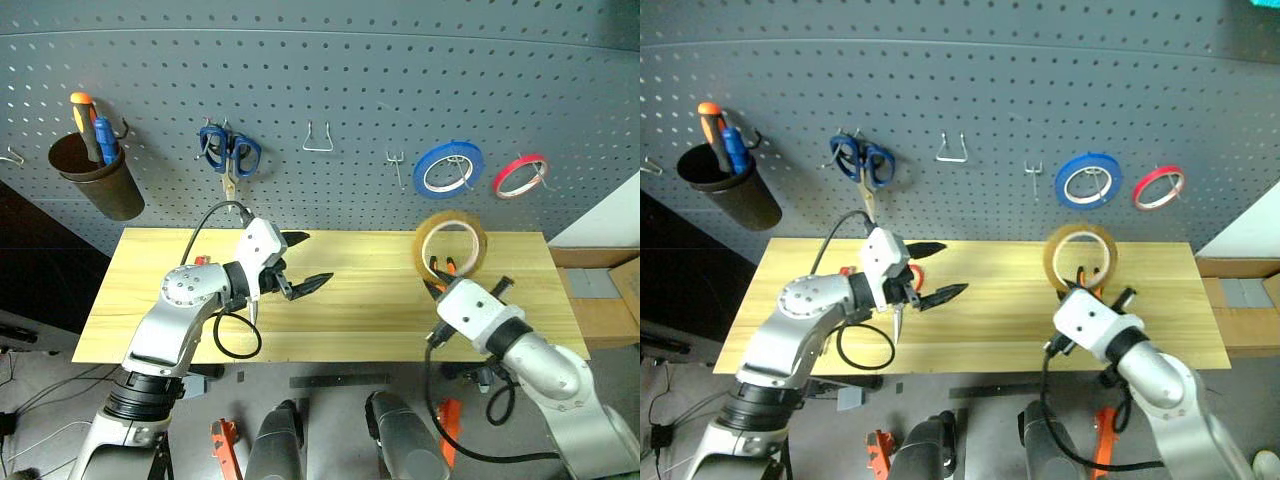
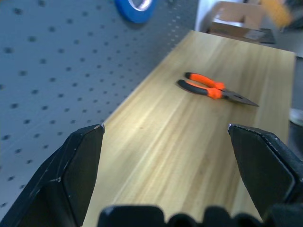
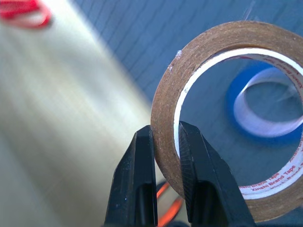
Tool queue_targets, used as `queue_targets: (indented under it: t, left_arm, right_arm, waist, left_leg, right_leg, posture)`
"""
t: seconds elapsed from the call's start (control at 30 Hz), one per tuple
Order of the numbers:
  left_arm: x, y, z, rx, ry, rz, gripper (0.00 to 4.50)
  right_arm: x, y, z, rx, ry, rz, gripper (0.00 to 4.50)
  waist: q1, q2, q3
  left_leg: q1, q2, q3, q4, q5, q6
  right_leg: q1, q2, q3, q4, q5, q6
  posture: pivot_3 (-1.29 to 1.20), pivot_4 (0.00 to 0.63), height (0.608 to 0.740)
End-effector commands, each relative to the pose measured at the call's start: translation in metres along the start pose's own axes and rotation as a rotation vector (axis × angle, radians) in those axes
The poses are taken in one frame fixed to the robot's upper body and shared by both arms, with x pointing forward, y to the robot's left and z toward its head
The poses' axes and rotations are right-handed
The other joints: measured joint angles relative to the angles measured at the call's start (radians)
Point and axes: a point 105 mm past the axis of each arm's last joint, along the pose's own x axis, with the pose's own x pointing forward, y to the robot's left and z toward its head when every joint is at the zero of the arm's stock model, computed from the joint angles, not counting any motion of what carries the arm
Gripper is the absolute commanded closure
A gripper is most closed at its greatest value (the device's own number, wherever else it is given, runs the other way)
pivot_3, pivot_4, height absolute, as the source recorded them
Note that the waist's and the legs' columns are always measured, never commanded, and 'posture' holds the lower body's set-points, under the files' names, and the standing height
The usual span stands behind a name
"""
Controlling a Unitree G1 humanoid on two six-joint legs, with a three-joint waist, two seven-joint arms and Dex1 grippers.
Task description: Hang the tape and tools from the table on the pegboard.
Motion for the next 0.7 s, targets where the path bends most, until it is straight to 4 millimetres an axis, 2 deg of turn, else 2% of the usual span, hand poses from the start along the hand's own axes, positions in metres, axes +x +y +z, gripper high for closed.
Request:
queue_targets:
  t: [0.03, 0.3, 0.43, 0.57, 0.67, 0.7]
  left_arm:
    - [-0.004, 0.006, 0.008, 0.024, -0.038, 0.043, 0.0]
    - [-0.008, 0.014, 0.01, 0.038, -0.041, 0.098, 0.0]
    - [-0.007, 0.012, 0.009, 0.042, -0.04, 0.104, 0.0]
    - [-0.006, 0.01, 0.011, 0.044, -0.044, 0.106, 0.0]
    - [-0.006, 0.011, 0.011, 0.044, -0.048, 0.11, 0.0]
    - [-0.006, 0.011, 0.011, 0.044, -0.049, 0.11, 0.0]
  right_arm:
    - [0.015, -0.017, 0.015, -0.071, -0.093, -0.07, 4.4]
    - [0.073, -0.018, 0.013, -0.105, -0.181, -0.004, 4.4]
    - [0.098, -0.011, 0.006, -0.091, -0.173, 0.049, 4.4]
    - [0.109, -0.008, -0.01, -0.099, -0.107, 0.062, 4.4]
    - [0.109, -0.008, -0.014, -0.083, -0.084, 0.054, 4.4]
    - [0.107, -0.007, -0.016, -0.077, -0.077, 0.055, 4.05]
  waist:
    - [-0.001, 0.0, 0.0]
    - [0.003, -0.001, -0.001]
    - [0.005, -0.001, -0.001]
    - [0.01, -0.001, -0.001]
    - [0.011, -0.001, -0.001]
    - [0.011, -0.001, -0.001]
  left_leg:
    - [0.0, 0.0, 0.0, 0.001, 0.0, 0.0]
    - [-0.002, 0.0, -0.001, 0.006, 0.0, 0.001]
    - [-0.003, 0.0, -0.003, 0.006, 0.0, 0.001]
    - [-0.004, 0.0, -0.003, 0.006, 0.0, 0.001]
    - [-0.004, 0.0, -0.004, 0.007, 0.0, 0.001]
    - [-0.004, 0.0, -0.004, 0.008, 0.0, 0.001]
  right_leg:
    - [0.0, 0.0, 0.0, 0.0, 0.001, 0.0]
    - [0.001, 0.0, -0.001, 0.001, 0.004, -0.004]
    - [0.0, 0.0, -0.003, 0.001, 0.004, -0.005]
    - [0.0, -0.001, -0.004, 0.002, 0.004, -0.005]
    - [0.0, -0.002, -0.005, 0.002, 0.004, -0.005]
    - [0.0, -0.002, -0.005, 0.002, 0.004, -0.005]
  posture:
    - [-0.19, 0.234, 0.74]
    - [-0.15, 0.224, 0.74]
    - [-0.14, 0.225, 0.74]
    - [-0.13, 0.227, 0.74]
    - [-0.13, 0.229, 0.74]
    - [-0.13, 0.229, 0.74]
